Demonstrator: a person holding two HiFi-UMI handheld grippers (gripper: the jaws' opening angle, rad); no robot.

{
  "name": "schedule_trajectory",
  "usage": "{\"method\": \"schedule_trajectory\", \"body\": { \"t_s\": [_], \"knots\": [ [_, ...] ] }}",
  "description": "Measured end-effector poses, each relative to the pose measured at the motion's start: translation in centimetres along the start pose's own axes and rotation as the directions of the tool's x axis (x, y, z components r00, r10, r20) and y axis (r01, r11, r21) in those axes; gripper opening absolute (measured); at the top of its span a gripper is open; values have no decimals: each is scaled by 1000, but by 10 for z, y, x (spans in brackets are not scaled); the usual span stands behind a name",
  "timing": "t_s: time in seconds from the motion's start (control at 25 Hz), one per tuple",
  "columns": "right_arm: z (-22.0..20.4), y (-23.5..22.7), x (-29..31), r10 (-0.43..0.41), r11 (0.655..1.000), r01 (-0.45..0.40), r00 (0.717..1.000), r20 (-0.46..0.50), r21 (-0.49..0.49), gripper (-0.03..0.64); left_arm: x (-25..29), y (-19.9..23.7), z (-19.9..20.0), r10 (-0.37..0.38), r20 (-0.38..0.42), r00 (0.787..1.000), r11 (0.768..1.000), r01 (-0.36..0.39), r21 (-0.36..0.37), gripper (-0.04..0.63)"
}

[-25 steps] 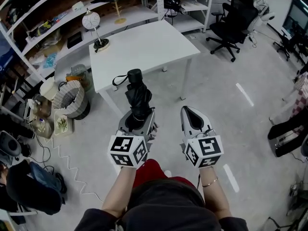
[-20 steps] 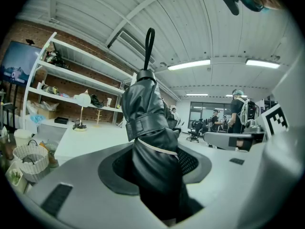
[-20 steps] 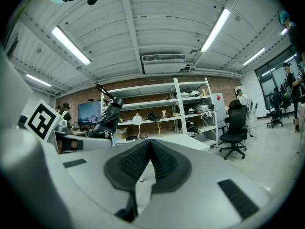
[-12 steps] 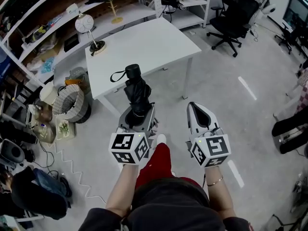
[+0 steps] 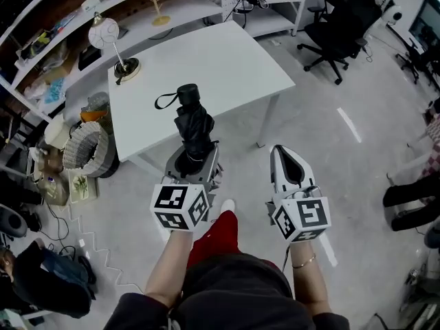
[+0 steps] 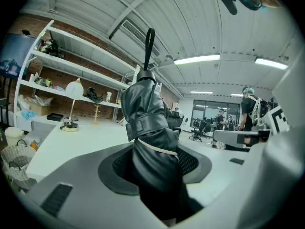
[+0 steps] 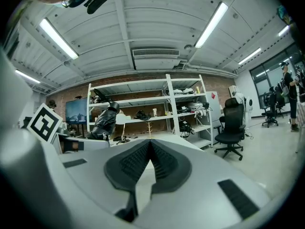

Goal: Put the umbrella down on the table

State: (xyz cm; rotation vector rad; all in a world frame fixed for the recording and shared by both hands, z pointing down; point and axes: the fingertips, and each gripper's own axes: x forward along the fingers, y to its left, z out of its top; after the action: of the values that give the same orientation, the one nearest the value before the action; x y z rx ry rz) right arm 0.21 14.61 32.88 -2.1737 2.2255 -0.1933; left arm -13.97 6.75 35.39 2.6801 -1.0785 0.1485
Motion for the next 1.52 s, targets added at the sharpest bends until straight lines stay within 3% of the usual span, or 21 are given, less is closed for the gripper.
{"method": "schedule_trajectory", "body": {
  "t_s": [0.48,0.84,1.16,1.52],
  "knots": [
    [21,-38,147,4,1000,-4,1000,-4,-4,15,126,67,40,-23,-14,1000,999,23,-22,202],
    [30,-61,197,-22,1000,22,1000,1,-20,15,177,90,54,-38,-20,999,999,37,-28,202],
    [42,-90,242,14,1000,-14,1000,4,-20,15,214,102,70,19,-9,1000,1000,-19,-25,202],
    [67,-134,325,176,983,-174,984,23,-55,15,280,117,93,148,28,989,988,-147,-39,202]
  ]
}}
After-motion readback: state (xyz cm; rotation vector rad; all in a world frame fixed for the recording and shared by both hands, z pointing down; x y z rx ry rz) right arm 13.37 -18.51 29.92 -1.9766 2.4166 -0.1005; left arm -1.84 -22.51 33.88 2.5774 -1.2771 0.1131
